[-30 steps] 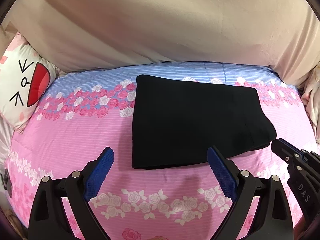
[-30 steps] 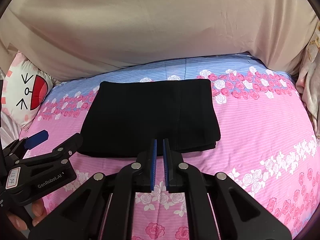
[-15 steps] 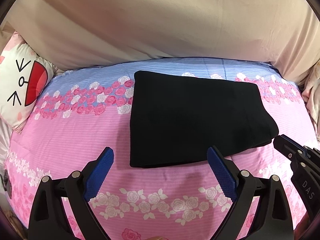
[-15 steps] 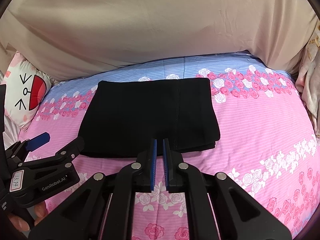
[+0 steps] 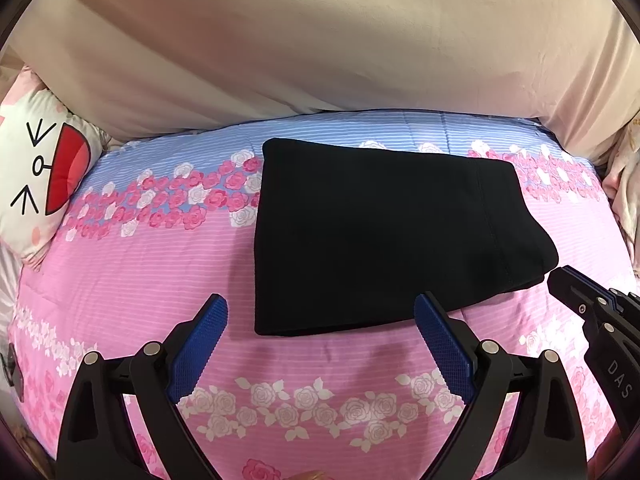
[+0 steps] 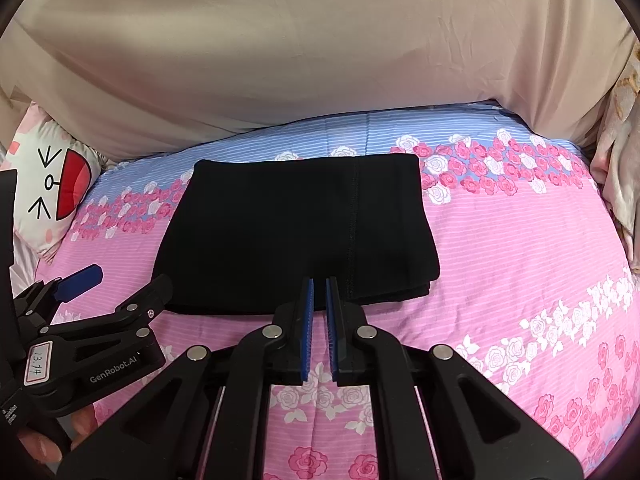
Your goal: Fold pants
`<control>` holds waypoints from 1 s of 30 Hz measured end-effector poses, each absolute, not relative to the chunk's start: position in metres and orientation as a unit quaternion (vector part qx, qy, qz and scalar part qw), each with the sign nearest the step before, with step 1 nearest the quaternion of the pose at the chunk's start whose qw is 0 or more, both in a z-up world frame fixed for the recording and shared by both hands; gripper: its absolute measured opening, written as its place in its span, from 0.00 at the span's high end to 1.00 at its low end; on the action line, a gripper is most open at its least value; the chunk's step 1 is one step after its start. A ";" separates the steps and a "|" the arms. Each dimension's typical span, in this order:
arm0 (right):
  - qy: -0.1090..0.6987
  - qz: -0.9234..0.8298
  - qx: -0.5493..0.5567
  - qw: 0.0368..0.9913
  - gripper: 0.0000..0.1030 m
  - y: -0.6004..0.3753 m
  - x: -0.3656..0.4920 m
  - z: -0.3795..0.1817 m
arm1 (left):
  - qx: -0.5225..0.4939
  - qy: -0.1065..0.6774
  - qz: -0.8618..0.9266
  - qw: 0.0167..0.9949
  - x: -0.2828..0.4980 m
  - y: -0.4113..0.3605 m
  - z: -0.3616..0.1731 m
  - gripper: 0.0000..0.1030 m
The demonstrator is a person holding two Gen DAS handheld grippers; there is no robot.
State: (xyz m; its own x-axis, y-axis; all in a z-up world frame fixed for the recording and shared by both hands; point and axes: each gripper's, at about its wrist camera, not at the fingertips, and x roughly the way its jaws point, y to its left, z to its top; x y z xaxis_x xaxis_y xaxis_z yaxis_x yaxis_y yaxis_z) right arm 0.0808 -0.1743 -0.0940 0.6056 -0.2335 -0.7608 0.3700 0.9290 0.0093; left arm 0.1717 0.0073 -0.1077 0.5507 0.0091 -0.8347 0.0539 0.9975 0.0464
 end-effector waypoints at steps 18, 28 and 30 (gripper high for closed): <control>0.410 -0.170 0.084 0.892 0.94 -0.176 0.080 -0.094 | 0.038 0.473 -0.023 0.880 0.173 0.002 -0.111 0.10; 0.410 -0.173 0.083 0.892 0.94 -0.177 0.079 -0.095 | 0.041 0.473 -0.033 0.879 0.176 0.000 -0.110 0.10; 0.410 -0.173 0.083 0.892 0.94 -0.177 0.079 -0.095 | 0.041 0.473 -0.033 0.879 0.177 0.000 -0.110 0.10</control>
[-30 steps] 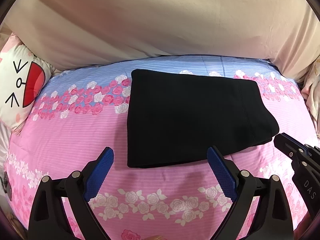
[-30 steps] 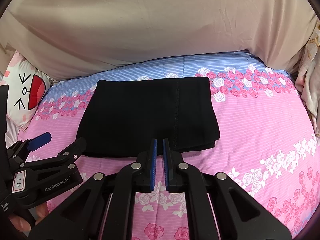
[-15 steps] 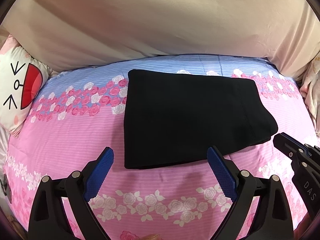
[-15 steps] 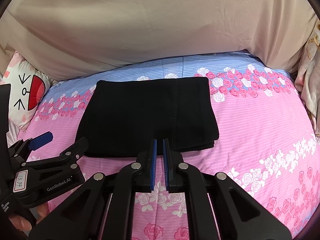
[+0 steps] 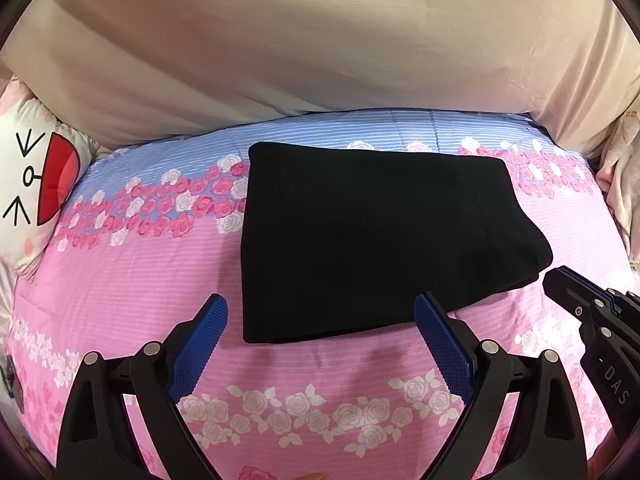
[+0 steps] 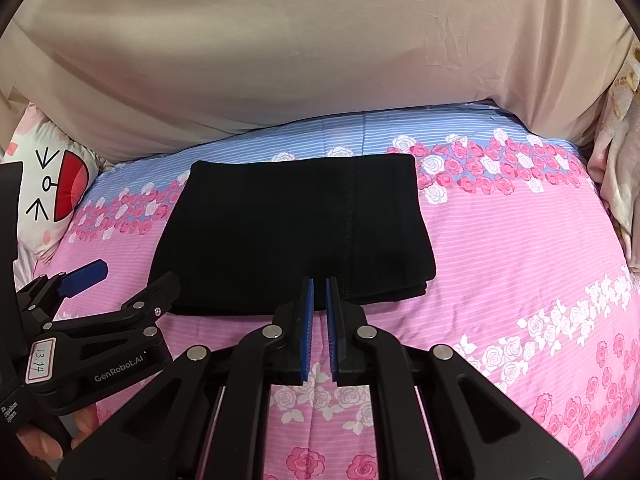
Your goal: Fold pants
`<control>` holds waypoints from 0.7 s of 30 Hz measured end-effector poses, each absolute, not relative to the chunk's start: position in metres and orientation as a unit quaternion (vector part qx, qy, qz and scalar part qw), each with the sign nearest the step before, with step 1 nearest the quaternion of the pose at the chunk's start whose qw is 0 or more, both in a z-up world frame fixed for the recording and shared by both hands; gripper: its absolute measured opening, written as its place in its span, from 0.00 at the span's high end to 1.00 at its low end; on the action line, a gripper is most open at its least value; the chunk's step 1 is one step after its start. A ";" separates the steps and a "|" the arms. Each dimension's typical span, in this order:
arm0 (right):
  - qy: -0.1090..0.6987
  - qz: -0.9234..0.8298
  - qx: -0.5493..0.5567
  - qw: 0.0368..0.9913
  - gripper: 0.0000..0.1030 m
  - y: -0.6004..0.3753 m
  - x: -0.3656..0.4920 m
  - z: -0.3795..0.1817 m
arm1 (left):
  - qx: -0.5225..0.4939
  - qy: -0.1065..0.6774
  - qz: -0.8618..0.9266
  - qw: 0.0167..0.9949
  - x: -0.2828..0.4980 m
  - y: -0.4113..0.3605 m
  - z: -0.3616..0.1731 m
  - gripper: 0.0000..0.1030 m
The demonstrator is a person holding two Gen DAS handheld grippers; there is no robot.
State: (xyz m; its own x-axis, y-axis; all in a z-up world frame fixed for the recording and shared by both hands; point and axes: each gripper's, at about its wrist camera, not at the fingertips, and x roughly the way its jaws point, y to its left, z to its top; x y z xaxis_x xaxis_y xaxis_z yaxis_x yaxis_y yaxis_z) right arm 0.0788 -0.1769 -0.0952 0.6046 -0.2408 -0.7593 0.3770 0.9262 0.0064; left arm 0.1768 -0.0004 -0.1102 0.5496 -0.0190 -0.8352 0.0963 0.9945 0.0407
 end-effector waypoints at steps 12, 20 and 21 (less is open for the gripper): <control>0.412 -0.173 0.081 0.891 0.94 -0.177 0.080 -0.096 | 0.051 0.447 -0.020 0.893 0.173 0.001 -0.107 0.11; 0.410 -0.174 0.081 0.892 0.94 -0.174 0.079 -0.096 | 0.057 0.445 -0.038 0.893 0.168 -0.002 -0.102 0.12; 0.410 -0.174 0.080 0.892 0.94 -0.174 0.078 -0.096 | 0.055 0.446 -0.039 0.893 0.168 -0.001 -0.102 0.12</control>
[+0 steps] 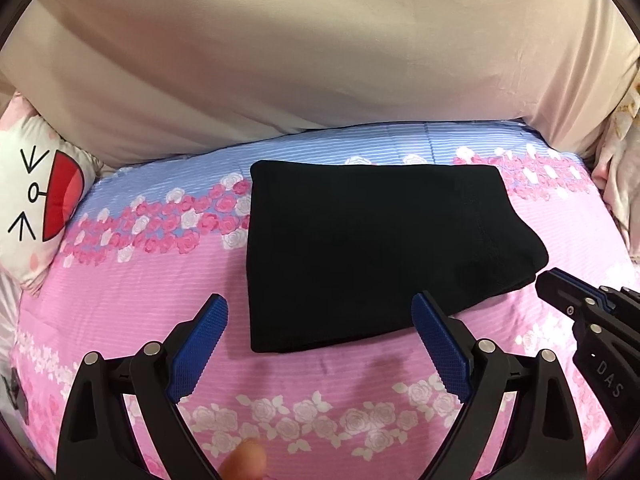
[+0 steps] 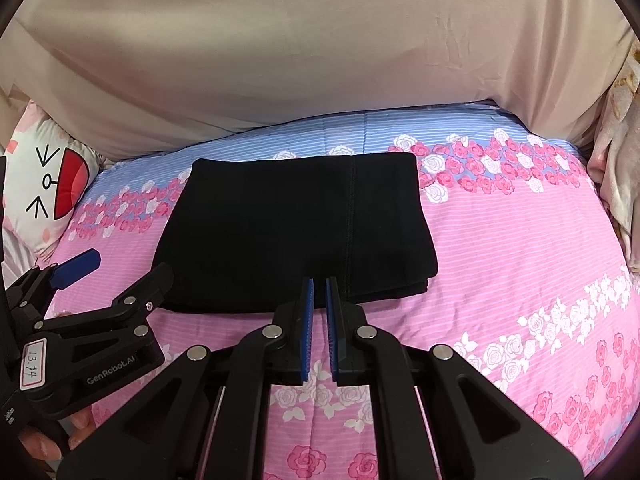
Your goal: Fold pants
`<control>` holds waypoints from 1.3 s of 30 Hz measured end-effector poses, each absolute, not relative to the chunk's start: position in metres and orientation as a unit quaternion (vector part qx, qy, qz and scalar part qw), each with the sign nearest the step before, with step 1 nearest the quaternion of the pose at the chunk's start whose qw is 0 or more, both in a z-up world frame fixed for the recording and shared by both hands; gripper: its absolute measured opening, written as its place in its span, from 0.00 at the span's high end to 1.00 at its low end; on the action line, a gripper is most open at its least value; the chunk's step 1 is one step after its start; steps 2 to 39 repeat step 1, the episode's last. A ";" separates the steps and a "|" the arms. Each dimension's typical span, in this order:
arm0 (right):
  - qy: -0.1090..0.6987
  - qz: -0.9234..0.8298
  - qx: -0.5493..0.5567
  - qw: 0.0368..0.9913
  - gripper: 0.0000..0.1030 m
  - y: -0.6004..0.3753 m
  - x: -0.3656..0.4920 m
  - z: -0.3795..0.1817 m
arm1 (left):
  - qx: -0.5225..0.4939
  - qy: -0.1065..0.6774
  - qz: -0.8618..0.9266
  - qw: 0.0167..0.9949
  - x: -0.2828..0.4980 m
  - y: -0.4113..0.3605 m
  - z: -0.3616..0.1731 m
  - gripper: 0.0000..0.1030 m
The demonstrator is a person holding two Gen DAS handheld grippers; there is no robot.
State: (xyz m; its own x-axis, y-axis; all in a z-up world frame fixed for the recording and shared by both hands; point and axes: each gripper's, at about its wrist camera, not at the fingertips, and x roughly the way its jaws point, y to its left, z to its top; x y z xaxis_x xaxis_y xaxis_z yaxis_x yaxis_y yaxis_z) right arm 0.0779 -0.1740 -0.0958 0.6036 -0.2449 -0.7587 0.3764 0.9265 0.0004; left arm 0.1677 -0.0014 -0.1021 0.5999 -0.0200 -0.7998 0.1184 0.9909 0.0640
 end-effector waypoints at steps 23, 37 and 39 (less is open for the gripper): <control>0.409 -0.174 0.080 0.892 0.94 -0.173 0.077 -0.095 | 0.052 0.446 -0.042 0.893 0.167 -0.001 -0.102 0.12; 0.409 -0.174 0.080 0.892 0.94 -0.173 0.077 -0.095 | 0.052 0.446 -0.042 0.893 0.167 -0.001 -0.102 0.12; 0.409 -0.174 0.080 0.892 0.94 -0.173 0.077 -0.095 | 0.052 0.446 -0.042 0.893 0.167 -0.001 -0.102 0.12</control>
